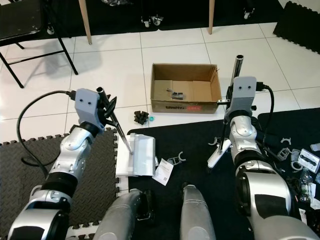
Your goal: Sweep floor
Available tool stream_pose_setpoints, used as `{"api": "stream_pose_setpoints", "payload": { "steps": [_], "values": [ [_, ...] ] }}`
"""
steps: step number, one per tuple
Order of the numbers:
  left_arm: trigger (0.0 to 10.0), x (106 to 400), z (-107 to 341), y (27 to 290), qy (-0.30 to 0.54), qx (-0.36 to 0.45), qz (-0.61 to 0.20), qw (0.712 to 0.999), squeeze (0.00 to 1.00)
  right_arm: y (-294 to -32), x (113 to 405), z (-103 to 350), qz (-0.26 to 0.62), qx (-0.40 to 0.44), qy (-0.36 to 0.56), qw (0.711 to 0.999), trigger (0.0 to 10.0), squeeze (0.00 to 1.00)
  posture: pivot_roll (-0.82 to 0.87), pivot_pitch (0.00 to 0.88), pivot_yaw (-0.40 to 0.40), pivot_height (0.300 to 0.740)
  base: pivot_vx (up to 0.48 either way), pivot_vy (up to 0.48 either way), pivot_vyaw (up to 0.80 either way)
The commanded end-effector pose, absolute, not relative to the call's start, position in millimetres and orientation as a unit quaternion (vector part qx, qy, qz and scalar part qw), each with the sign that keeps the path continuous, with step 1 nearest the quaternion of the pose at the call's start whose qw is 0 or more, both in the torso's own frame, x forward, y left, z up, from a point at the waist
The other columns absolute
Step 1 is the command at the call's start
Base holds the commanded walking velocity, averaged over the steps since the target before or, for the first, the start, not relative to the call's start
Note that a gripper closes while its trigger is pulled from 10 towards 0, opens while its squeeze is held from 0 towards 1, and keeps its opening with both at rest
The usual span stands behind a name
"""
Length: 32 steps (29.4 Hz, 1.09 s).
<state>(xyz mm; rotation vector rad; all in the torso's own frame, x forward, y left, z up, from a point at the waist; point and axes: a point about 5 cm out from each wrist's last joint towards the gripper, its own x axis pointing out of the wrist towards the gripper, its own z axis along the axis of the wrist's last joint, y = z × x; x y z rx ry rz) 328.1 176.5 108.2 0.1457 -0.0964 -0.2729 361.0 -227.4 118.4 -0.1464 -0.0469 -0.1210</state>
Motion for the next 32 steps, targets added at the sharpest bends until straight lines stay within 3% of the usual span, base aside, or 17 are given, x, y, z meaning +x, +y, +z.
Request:
{"api": "stream_pose_setpoints", "payload": {
  "steps": [1,6,24,32],
  "values": [
    [10.0,330,119,183,-0.073,0.084,-0.128,0.985,0.00,-230,362,125,-0.064,-0.078,-0.038,0.994,10.0,0.00,-0.07,0.233,0.009,0.740,0.000,0.000,0.00],
    [10.0,331,122,188,-0.077,0.086,-0.123,0.986,0.00,-227,364,126,-0.062,-0.075,-0.038,0.994,10.0,0.00,-0.05,0.210,0.013,0.740,0.000,0.000,0.00],
    [10.0,325,117,246,-0.050,0.104,-0.048,0.992,0.00,-211,369,129,-0.036,-0.072,-0.043,0.996,10.0,0.00,-0.05,0.179,-0.001,0.740,0.000,0.000,0.00],
    [10.0,323,106,243,-0.030,0.092,-0.060,0.994,0.00,-211,369,128,-0.033,-0.072,-0.042,0.996,10.0,0.00,-0.05,0.184,-0.007,0.740,0.000,0.000,0.00]
  ]
}}
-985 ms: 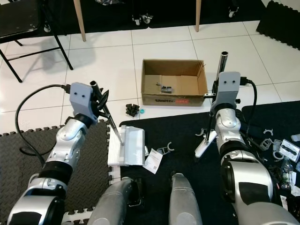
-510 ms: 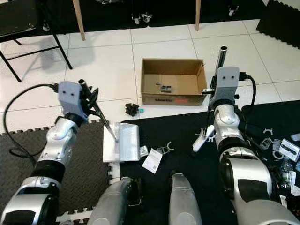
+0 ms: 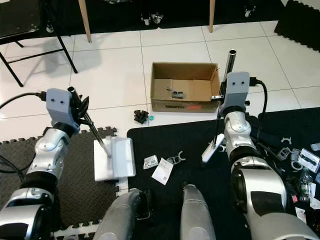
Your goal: Sweep floor
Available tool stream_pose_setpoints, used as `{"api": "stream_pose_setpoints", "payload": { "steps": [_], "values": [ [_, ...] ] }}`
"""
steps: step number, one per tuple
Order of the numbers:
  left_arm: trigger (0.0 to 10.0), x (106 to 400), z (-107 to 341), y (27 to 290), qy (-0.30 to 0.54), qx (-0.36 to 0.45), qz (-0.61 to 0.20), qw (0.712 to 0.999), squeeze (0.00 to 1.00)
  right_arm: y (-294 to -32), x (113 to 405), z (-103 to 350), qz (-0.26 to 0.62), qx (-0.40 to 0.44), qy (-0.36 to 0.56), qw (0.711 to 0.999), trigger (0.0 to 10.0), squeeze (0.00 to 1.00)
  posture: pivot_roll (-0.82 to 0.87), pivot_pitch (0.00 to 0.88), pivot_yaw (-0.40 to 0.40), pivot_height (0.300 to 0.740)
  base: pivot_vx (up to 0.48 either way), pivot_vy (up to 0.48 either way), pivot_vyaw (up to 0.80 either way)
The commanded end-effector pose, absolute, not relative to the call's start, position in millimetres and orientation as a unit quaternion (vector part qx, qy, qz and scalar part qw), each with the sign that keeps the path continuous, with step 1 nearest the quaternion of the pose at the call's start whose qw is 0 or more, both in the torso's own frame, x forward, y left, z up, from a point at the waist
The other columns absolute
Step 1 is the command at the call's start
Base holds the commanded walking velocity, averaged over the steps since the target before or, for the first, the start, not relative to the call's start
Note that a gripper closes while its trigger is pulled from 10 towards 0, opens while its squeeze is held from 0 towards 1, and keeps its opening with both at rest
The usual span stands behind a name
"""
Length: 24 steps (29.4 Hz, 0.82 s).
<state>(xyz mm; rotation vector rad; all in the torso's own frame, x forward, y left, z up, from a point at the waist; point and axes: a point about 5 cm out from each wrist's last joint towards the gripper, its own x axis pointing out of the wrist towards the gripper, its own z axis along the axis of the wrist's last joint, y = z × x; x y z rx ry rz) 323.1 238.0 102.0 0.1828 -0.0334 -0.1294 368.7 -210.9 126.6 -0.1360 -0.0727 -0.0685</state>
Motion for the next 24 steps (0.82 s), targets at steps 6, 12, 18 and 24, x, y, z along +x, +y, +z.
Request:
{"api": "stream_pose_setpoints", "payload": {
  "steps": [6,12,18,24],
  "values": [
    [10.0,320,93,233,-0.011,0.086,-0.073,0.994,0.00,-212,368,127,-0.033,-0.073,-0.040,0.996,10.0,0.00,-0.06,0.188,-0.007,0.740,0.000,0.000,0.00],
    [10.0,314,79,231,0.014,0.083,-0.076,0.994,0.00,-213,368,127,-0.035,-0.074,-0.041,0.996,10.0,0.00,-0.06,0.190,-0.007,0.740,0.000,0.000,0.00],
    [10.0,310,71,235,0.028,0.080,-0.071,0.994,0.00,-213,367,126,-0.035,-0.074,-0.040,0.996,10.0,0.00,-0.06,0.192,-0.008,0.740,0.000,0.000,0.00],
    [10.0,306,59,235,0.051,0.069,-0.050,0.995,0.00,-211,366,122,-0.033,-0.075,-0.033,0.996,10.0,0.00,-0.06,0.192,-0.010,0.740,0.000,0.000,0.00]
  ]
}}
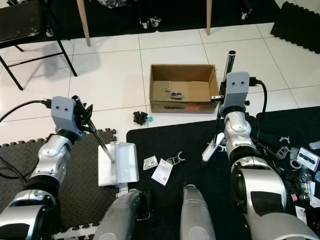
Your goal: Sweep floor
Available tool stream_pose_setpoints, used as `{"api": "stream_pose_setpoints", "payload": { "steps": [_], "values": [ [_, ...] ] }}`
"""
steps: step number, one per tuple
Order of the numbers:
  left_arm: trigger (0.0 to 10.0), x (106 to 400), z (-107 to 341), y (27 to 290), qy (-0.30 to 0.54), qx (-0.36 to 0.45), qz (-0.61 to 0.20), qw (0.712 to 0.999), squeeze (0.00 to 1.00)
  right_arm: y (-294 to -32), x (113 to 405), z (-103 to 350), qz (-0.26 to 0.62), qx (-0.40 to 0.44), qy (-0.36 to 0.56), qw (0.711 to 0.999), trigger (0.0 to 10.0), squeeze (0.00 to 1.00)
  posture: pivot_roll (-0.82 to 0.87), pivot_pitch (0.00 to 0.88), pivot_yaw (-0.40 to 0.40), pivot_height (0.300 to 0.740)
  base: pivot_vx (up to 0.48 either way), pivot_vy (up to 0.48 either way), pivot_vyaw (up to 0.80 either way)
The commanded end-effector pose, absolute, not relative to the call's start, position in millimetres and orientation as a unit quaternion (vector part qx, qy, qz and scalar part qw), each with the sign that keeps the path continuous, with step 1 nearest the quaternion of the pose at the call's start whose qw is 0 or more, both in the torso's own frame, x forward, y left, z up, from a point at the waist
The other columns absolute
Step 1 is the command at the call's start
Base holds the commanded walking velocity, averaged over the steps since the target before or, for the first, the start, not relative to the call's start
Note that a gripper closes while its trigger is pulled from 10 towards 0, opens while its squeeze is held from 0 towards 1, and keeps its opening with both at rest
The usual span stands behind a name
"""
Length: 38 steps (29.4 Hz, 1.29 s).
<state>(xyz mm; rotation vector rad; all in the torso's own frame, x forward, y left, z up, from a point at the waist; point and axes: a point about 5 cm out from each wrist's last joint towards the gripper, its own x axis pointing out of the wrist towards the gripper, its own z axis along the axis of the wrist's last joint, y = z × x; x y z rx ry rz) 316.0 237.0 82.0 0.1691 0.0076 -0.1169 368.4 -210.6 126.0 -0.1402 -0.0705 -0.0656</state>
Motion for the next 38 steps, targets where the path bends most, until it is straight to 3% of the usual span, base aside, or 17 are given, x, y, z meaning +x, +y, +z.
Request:
{"api": "stream_pose_setpoints", "payload": {
  "steps": [1,12,28,38],
  "values": [
    [10.0,305,57,234,0.054,0.067,-0.044,0.995,0.00,-210,366,121,-0.033,-0.075,-0.031,0.996,10.0,0.00,-0.06,0.192,-0.010,0.740,0.000,0.000,0.00],
    [10.0,304,45,225,0.073,0.050,-0.025,0.996,0.00,-205,361,107,-0.004,-0.072,0.001,0.997,10.0,0.00,-0.06,0.195,-0.013,0.740,0.000,0.000,0.00],
    [10.0,306,45,213,0.064,0.049,-0.046,0.996,0.00,-156,353,88,0.174,-0.102,0.028,0.979,10.0,0.00,-0.06,0.199,-0.009,0.740,0.000,0.000,0.00],
    [10.0,303,43,216,0.063,0.051,-0.043,0.996,0.00,-143,348,77,0.211,-0.125,0.052,0.968,10.0,0.00,-0.03,0.203,-0.011,0.740,0.000,0.000,0.00]
  ]
}}
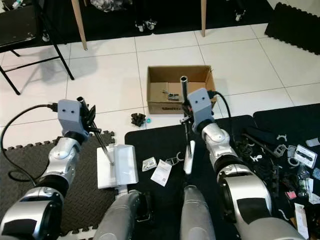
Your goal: Sweep floor
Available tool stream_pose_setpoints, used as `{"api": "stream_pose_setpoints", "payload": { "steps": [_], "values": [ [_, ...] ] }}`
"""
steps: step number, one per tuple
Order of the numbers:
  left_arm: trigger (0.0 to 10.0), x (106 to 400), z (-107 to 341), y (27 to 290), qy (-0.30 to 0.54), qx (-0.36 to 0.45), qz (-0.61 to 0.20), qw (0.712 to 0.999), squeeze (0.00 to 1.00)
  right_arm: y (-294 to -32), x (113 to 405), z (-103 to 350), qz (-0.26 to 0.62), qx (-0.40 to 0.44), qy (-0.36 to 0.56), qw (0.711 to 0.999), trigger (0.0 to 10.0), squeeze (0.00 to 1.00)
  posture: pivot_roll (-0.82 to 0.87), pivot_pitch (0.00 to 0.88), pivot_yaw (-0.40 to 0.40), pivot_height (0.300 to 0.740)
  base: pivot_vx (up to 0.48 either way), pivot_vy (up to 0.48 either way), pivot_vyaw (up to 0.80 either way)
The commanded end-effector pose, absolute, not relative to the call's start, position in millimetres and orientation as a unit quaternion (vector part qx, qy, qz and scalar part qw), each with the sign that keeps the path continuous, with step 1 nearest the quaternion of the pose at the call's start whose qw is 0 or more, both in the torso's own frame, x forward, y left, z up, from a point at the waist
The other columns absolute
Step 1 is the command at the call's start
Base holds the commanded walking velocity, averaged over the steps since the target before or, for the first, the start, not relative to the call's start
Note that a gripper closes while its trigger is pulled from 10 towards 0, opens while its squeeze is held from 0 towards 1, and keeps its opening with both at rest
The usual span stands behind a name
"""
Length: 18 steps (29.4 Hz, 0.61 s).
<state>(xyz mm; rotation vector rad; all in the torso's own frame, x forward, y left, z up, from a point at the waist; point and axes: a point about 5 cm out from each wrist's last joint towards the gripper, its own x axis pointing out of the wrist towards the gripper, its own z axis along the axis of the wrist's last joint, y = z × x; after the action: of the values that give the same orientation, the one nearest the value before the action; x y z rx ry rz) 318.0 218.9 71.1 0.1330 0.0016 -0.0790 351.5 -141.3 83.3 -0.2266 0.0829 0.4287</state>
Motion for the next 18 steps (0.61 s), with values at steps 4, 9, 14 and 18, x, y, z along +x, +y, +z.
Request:
{"api": "stream_pose_setpoints", "payload": {
  "steps": [4,9,14,18],
  "values": [
    [10.0,303,44,217,0.060,0.051,-0.043,0.996,0.00,-140,347,76,0.224,-0.130,0.054,0.964,10.0,0.00,-0.03,0.204,-0.012,0.740,0.000,0.000,0.00],
    [10.0,303,45,216,0.057,0.050,-0.044,0.996,0.00,-133,347,74,0.239,-0.134,0.061,0.960,10.0,0.00,-0.03,0.201,-0.012,0.740,0.000,0.000,0.00],
    [10.0,302,44,215,0.056,0.050,-0.044,0.996,0.00,-128,347,73,0.236,-0.137,0.066,0.960,10.0,0.00,-0.02,0.199,-0.014,0.740,0.000,0.000,0.00],
    [10.0,302,44,216,0.055,0.051,-0.044,0.996,0.00,-126,349,74,0.222,-0.111,0.066,0.966,10.0,0.00,-0.02,0.197,-0.016,0.740,0.000,0.000,0.00]
  ]
}}
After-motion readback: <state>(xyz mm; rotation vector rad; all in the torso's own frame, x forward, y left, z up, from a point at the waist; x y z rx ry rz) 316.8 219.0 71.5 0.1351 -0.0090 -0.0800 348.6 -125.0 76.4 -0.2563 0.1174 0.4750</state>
